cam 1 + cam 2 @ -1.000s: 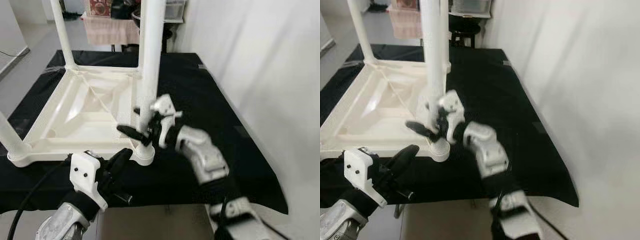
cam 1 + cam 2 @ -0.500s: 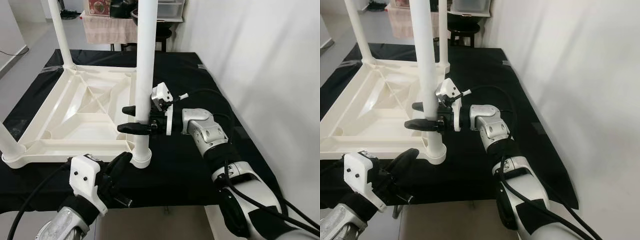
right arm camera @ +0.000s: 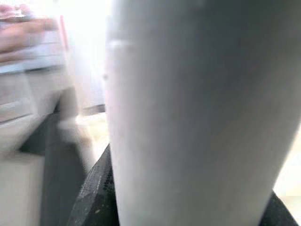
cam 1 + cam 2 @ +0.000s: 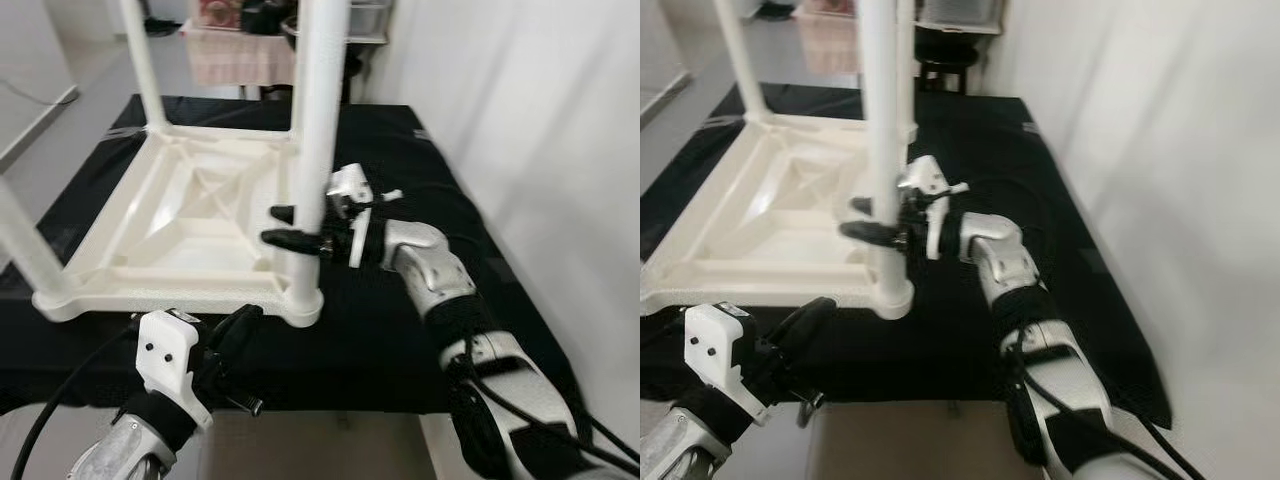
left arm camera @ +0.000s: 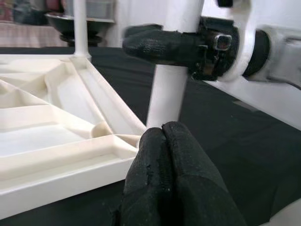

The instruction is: Building children table

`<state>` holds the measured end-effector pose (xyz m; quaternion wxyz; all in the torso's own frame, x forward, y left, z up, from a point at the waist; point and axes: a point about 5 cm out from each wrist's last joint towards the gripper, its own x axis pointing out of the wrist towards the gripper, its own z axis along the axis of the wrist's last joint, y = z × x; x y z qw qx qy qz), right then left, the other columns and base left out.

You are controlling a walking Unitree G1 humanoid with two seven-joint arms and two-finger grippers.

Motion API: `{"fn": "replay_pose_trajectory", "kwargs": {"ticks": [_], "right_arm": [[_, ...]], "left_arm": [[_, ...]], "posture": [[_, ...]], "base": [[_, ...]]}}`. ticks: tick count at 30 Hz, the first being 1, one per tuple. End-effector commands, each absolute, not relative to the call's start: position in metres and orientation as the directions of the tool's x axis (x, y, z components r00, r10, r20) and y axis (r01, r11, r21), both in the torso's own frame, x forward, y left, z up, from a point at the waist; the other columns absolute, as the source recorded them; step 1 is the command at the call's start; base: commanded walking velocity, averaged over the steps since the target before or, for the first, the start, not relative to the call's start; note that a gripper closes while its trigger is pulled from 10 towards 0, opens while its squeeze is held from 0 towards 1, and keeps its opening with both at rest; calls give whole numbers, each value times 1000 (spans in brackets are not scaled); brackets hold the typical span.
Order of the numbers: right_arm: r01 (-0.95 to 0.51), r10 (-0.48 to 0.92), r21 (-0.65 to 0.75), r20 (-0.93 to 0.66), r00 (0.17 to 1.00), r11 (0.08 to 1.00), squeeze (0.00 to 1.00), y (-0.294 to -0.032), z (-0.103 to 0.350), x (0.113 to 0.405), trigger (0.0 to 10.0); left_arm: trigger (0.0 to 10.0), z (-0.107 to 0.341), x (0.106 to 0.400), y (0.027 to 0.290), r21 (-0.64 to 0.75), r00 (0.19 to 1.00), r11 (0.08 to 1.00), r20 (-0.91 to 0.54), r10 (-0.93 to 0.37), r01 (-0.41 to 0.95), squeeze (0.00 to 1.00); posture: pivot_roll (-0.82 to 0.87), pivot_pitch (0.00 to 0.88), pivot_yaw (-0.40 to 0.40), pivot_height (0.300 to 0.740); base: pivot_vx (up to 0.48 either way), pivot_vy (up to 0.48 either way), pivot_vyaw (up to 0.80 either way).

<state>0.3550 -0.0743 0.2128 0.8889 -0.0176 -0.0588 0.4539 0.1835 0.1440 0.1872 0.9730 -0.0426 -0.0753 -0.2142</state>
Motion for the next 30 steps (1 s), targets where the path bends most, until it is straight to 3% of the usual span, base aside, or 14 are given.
{"fn": "replay_pose_trajectory", "kwargs": {"ticks": [1,4,7,11,17,18,19,21,22,30], "right_arm": [[-485,485,-55,-11,874,873,0,-96,187,357,0],[-395,394,-84,-32,919,915,0,-79,165,326,0],[-457,453,-110,-58,889,883,0,-58,156,316,0],[-477,473,-113,-58,879,872,0,-52,156,345,0],[-465,463,-124,-50,885,877,0,-44,165,348,0],[-454,450,-141,-61,891,880,0,-40,167,348,3294],[-459,456,-132,-51,888,879,0,-37,171,348,10000],[-464,462,-125,-43,886,877,0,-36,173,348,10000],[-489,489,-122,-35,872,864,1000,-34,175,348,10000],[-494,498,-65,61,865,867,1000,-52,187,357,10000]], "left_arm": [[10000,188,183,144,-53,889,896,165,-428,441,0],[10000,189,185,145,-52,888,896,165,-428,441,0],[10000,187,187,146,-49,889,897,163,-427,440,0],[10000,185,191,143,-48,888,895,163,-431,443,0],[10000,184,191,143,-42,893,902,165,-418,430,0],[10000,183,192,143,-42,894,903,165,-416,428,0],[10000,183,192,143,-43,894,903,165,-416,428,0],[10000,182,192,143,-44,894,902,165,-417,429,0],[10000,182,193,143,-45,894,902,165,-418,430,0],[10000,180,195,145,-45,895,903,159,-416,428,0]], "posture": [[13,111,-85,740],[14,112,-68,740],[17,99,-63,740],[36,64,-87,740],[48,53,-96,740],[50,50,-97,740],[51,42,-98,740],[51,42,-98,740],[52,41,-99,740],[62,26,-90,740]], "base": [[0,0,0],[0,0,0],[0,0,0],[0,0,0],[0,0,0],[0,0,0],[0,0,0],[0,0,0],[0,0,0],[0,0,0]]}}
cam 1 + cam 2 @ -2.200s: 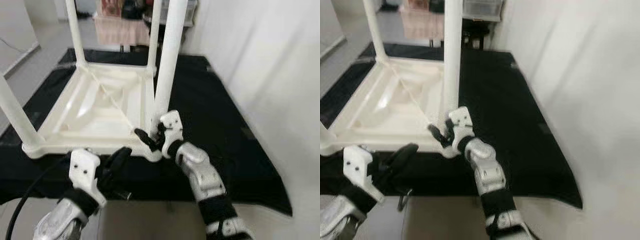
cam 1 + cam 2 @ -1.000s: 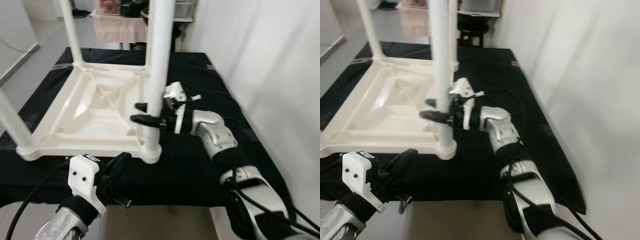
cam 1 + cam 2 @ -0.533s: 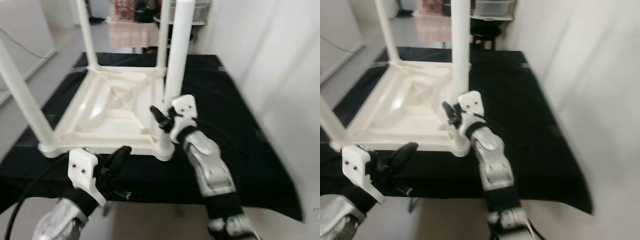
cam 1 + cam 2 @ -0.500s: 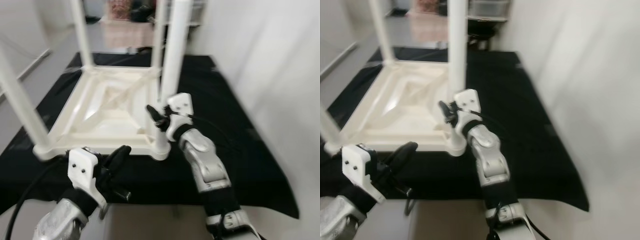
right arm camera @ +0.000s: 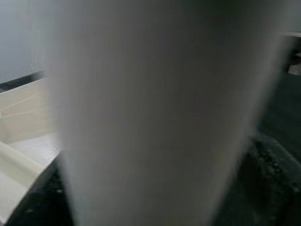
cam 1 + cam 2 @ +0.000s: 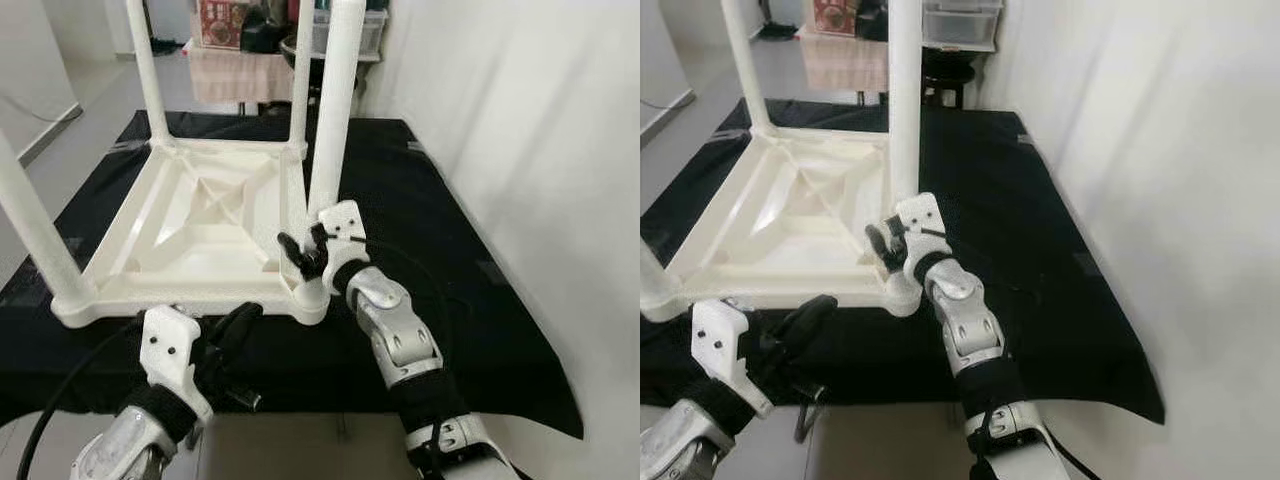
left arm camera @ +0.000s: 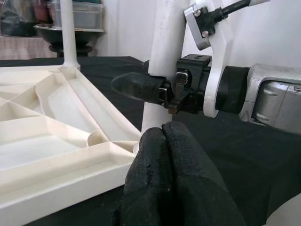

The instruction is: Building children table

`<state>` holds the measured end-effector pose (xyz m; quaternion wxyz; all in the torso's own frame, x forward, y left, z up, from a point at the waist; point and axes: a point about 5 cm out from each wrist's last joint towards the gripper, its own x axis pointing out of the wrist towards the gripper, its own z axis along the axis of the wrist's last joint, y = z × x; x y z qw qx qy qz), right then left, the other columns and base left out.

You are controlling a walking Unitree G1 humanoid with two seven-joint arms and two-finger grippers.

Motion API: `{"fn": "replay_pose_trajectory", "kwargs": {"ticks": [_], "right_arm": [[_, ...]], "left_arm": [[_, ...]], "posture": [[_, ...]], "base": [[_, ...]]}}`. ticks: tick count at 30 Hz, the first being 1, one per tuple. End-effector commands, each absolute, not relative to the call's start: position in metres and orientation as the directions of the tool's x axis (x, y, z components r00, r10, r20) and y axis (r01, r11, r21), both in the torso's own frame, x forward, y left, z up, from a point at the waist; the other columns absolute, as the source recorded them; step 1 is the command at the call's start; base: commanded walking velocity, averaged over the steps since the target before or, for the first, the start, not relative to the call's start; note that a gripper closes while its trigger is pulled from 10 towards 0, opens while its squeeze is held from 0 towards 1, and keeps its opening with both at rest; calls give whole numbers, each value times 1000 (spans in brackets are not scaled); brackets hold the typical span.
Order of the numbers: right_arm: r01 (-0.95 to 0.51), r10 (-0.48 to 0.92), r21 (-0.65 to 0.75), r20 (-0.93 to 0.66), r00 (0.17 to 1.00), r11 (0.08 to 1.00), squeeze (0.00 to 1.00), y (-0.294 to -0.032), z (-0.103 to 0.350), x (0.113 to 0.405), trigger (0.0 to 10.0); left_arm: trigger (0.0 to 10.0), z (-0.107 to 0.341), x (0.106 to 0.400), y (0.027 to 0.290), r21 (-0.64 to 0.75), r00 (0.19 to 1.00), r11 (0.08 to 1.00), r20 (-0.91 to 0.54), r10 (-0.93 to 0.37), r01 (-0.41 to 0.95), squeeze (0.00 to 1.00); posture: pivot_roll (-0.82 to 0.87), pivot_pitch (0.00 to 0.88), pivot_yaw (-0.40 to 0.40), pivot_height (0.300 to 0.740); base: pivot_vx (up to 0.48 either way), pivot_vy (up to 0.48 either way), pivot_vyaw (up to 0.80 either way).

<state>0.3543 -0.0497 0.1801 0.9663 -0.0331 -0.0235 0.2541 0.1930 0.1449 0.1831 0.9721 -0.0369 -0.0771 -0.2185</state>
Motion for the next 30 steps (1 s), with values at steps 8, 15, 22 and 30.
{"fn": "replay_pose_trajectory", "kwargs": {"ticks": [8,15,22,30], "right_arm": [[-475,481,-95,62,874,875,1000,-83,185,342,10000],[-461,467,-99,45,883,882,737,-98,180,326,10000],[-412,418,-100,42,908,906,0,-124,170,297,10000],[-371,373,-111,-4,928,922,0,-145,159,266,10000]], "left_arm": [[10000,178,200,155,-76,926,927,128,-355,366,0],[10000,182,202,170,-65,955,959,130,-266,276,0],[10000,189,208,200,31,985,995,143,-96,93,0],[10000,184,196,239,169,979,969,127,162,-182,0]], "posture": [[47,16,-71,740],[22,13,-45,740],[8,9,-24,740],[1,14,-10,740]], "base": [[0,0,0],[0,0,0],[0,0,0],[0,0,0]]}}
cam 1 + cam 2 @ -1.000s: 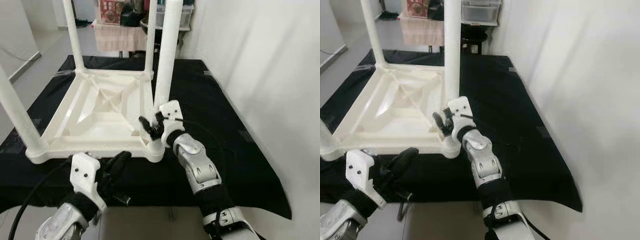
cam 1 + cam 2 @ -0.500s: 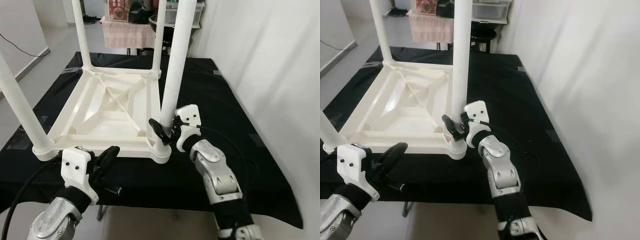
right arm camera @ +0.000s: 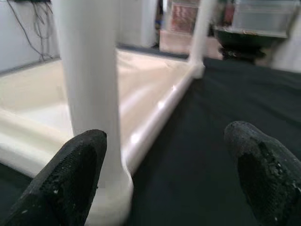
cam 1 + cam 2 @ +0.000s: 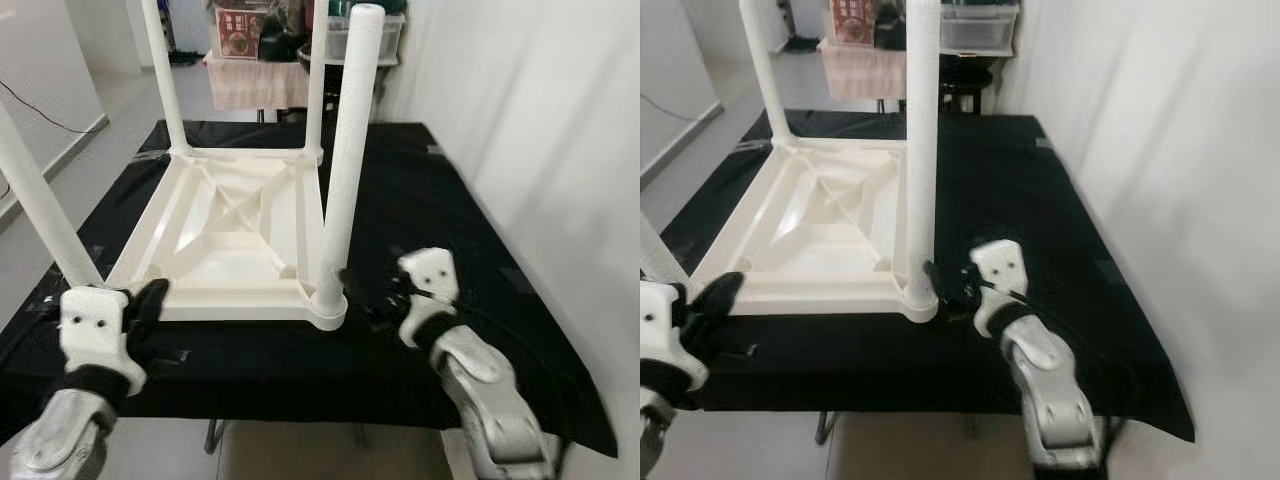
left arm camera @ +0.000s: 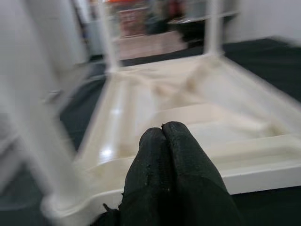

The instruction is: Building children table

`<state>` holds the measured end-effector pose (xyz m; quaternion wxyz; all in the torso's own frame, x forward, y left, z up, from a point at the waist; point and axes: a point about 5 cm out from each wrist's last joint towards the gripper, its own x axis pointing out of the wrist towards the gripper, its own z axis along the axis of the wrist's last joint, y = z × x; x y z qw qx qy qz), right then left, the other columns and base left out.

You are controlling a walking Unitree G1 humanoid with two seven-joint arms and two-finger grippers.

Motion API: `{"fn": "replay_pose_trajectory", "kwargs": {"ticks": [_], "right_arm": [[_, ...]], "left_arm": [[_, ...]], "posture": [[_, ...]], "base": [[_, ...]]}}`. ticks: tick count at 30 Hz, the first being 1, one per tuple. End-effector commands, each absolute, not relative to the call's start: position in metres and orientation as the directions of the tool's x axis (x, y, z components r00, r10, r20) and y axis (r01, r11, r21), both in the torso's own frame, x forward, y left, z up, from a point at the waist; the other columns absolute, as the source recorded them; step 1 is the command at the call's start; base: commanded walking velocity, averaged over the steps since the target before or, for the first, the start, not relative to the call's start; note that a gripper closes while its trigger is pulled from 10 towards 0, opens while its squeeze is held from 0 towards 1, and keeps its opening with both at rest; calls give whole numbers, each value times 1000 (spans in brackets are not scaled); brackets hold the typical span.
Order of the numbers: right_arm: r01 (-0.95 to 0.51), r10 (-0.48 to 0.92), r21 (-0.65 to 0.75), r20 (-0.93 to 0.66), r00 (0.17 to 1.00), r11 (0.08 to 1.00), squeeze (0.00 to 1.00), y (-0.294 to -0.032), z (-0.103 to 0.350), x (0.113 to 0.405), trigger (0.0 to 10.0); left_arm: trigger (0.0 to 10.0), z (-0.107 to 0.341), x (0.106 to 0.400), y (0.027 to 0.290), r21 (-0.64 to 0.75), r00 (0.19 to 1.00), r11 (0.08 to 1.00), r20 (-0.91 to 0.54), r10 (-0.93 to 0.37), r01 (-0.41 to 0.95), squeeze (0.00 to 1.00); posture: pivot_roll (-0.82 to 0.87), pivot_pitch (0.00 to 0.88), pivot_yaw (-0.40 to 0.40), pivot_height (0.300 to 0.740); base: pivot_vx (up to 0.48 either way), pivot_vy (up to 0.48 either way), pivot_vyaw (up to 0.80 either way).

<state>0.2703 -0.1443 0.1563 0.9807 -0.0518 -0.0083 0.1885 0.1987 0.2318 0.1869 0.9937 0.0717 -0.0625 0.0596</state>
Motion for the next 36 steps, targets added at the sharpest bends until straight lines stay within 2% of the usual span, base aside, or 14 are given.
{"fn": "replay_pose_trajectory", "kwargs": {"ticks": [1,7,8,9,13,18,20,26,36], "right_arm": [[-371,373,-111,-4,928,922,0,-145,159,266,10000],[-317,319,-132,-8,948,939,0,-150,162,267,10000],[-236,236,-125,-14,972,964,0,-158,161,273,10000],[-214,213,-107,-23,977,971,0,-160,160,275,10000],[-247,246,-102,-21,969,964,0,-158,160,274,10000],[-381,378,-112,-46,925,918,0,-151,159,264,10000],[-394,391,-120,-50,919,911,0,-151,159,264,10000],[-364,358,-142,-66,931,920,0,-159,158,269,10000],[-320,304,-169,-111,946,932,0,-164,153,275,10000]], "left_arm": [[10000,184,196,239,169,979,969,127,162,-182,0],[10000,172,187,232,163,980,968,87,179,-191,0],[10000,172,191,228,185,981,965,98,169,-185,0],[10000,174,194,228,203,981,963,106,160,-179,0],[10000,179,198,230,232,979,955,127,158,-184,0],[10000,179,199,231,255,978,949,136,155,-186,0],[10000,179,200,231,260,978,948,138,154,-186,0],[10000,182,202,233,268,973,942,165,162,-202,0],[10000,191,209,235,228,962,948,212,174,-222,0]], "posture": [[1,14,-10,740],[8,10,-14,740],[25,5,-31,740],[23,5,-29,740],[22,4,-29,740],[16,0,-26,740],[16,0,-26,740],[16,0,-28,740],[16,0,-31,740]], "base": [[0,0,0],[0,0,0],[0,480,0],[0,480,0],[0,480,0],[0,480,0],[0,480,0],[0,429,0],[0,0,0]]}}
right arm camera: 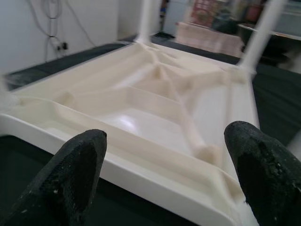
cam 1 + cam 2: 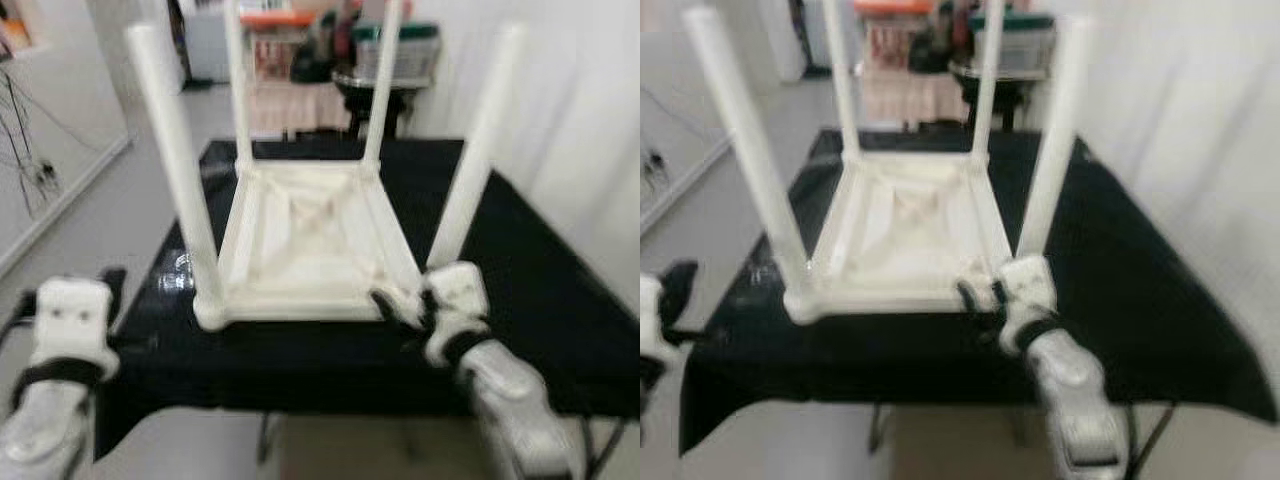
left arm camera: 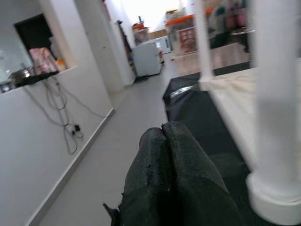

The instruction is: Building children table

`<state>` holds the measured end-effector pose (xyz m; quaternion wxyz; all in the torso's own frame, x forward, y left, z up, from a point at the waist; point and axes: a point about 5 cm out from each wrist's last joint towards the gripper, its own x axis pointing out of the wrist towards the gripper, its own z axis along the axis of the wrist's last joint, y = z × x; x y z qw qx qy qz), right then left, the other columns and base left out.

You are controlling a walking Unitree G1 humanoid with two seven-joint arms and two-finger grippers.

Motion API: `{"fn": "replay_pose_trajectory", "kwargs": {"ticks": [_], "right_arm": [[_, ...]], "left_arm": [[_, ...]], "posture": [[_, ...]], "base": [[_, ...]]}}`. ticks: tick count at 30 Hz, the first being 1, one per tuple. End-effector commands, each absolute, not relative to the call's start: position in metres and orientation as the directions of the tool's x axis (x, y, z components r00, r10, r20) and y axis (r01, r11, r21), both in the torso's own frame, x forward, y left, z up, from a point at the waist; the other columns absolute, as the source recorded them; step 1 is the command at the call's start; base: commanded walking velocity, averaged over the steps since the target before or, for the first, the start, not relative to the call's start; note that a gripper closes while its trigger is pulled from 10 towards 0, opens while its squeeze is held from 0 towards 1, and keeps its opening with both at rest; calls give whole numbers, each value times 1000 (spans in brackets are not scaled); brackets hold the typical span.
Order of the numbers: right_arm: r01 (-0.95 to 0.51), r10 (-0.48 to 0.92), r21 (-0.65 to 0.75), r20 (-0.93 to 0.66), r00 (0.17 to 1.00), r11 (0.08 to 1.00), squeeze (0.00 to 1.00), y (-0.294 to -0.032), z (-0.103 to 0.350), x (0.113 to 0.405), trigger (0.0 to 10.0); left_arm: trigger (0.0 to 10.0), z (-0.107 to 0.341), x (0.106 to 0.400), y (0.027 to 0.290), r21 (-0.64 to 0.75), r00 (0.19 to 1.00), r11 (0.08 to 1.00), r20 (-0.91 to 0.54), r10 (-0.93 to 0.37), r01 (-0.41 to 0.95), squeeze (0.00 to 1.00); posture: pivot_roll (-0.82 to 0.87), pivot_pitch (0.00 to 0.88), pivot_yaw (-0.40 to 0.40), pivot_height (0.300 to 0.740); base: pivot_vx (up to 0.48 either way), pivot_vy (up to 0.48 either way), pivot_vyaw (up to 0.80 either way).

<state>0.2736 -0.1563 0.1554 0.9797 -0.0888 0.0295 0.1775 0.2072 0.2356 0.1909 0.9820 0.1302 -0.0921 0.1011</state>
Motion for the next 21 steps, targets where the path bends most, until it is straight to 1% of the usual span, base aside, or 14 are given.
{"fn": "replay_pose_trajectory", "kwargs": {"ticks": [1,3,7,8,10,11,12,13,15,16,18,21], "right_arm": [[-269,251,-164,-121,960,949,0,-170,153,280,10000],[-203,182,-161,-136,974,966,0,-179,154,287,10000],[-192,171,-160,-138,976,968,0,-181,154,288,10000],[-175,153,-158,-141,978,972,0,-184,154,290,10000],[-147,125,-166,-132,983,975,0,-190,159,297,10000],[-147,125,-166,-132,983,975,0,-190,159,297,10000],[-141,121,-164,-126,985,976,0,-190,160,299,10000],[-152,133,-160,-124,983,975,0,-189,160,300,10000],[-152,133,-160,-124,983,975,0,-189,160,300,10000],[-192,174,-145,-129,976,971,0,-182,160,298,10000],[-206,188,-139,-132,973,969,0,-180,159,297,10000],[-310,294,-99,-149,944,946,0,-170,156,290,10000]], "left_arm": [[10000,194,213,234,201,962,957,219,164,-209,0],[10000,197,218,230,158,964,971,226,144,-182,0],[10000,197,219,229,150,964,973,226,138,-174,0],[10000,195,220,226,134,969,979,215,123,-154,0],[10000,185,225,208,81,984,995,173,41,-56,0],[10000,185,225,208,81,984,995,173,41,-56,0],[10000,182,227,202,64,987,998,161,12,-23,0],[10000,180,228,196,48,988,999,153,-14,7,0],[10000,180,228,196,48,988,999,153,-14,7,0],[10000,181,228,189,26,987,999,156,-41,38,0],[10000,182,228,187,22,986,999,159,-47,44,0],[10000,180,231,190,1,987,999,157,-36,36,0]], "posture": [[13,0,-30,740],[12,0,-29,740],[12,0,-29,740],[10,0,-26,740],[3,0,-19,740],[3,0,-19,740],[1,0,-15,740],[-3,0,-12,740],[-3,0,-12,740],[-10,0,-14,740],[-10,0,-14,740],[-24,0,-2,740]], "base": [[0,0,0],[0,0,0],[0,0,0],[0,0,0],[0,0,0],[0,0,0],[0,0,0],[0,0,0],[0,0,0],[0,0,0],[0,0,0],[0,0,0]]}}
